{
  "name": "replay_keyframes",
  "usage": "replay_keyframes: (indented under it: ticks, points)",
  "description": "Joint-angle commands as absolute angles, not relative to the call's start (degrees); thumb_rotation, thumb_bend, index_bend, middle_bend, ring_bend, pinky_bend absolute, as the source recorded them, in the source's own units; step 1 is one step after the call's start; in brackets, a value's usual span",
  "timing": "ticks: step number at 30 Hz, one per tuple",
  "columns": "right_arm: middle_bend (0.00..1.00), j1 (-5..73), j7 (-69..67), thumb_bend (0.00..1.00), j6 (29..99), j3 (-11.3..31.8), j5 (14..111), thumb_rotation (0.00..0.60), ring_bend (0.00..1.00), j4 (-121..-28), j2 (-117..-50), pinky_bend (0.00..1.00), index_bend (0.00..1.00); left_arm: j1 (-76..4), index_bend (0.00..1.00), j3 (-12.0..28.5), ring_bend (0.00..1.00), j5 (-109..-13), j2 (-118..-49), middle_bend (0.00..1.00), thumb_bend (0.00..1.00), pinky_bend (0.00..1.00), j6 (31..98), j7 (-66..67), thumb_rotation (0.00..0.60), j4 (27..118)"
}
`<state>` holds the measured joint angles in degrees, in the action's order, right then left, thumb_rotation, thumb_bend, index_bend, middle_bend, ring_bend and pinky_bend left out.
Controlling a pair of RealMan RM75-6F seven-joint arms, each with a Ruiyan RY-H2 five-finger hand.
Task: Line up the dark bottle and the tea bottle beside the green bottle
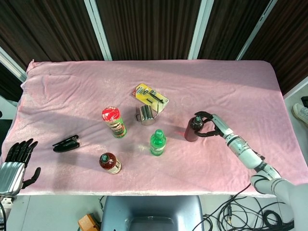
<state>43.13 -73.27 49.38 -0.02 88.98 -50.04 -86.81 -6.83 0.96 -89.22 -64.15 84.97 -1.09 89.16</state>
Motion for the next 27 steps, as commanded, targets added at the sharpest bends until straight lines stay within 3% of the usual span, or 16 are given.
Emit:
replay_keyframes:
  ticks: [1,8,11,19,27]
  points:
    - [0.38,43.3,-72.1,0.27,49.0,0.5,88.4,0.6,0.32,-49.5,-87.5,0.49,0.68,-6.8,0.0,0.9,0.0,-89.3,-64.1,0.03,0.39,0.0,85.0,-1.1,0.6,89.2]
    - [0.58,42.9,-67.2,0.31,49.3,2.7,85.7,0.6,0.5,-48.5,-89.6,0.67,0.93,-6.9,0.0,0.9,0.0,-89.4,-64.0,0.03,0.39,0.0,84.9,-1.4,0.6,89.2]
    - [0.63,42.4,-65.2,0.33,50.6,3.7,84.8,0.6,0.55,-48.0,-90.7,0.71,0.99,-6.8,0.0,0.9,0.0,-89.4,-63.9,0.03,0.39,0.0,84.9,-1.4,0.6,89.3]
    - [0.67,41.0,-62.6,0.35,55.6,4.3,85.8,0.6,0.58,-47.7,-92.0,0.74,1.0,-6.7,0.0,0.8,0.0,-89.4,-63.9,0.03,0.39,0.0,85.1,-1.4,0.6,89.3]
    - [0.67,39.3,-59.2,0.35,63.7,3.1,90.0,0.6,0.58,-55.5,-89.3,0.74,1.0,-6.7,0.0,0.8,0.0,-89.6,-63.9,0.03,0.39,0.0,85.4,-1.5,0.6,89.4]
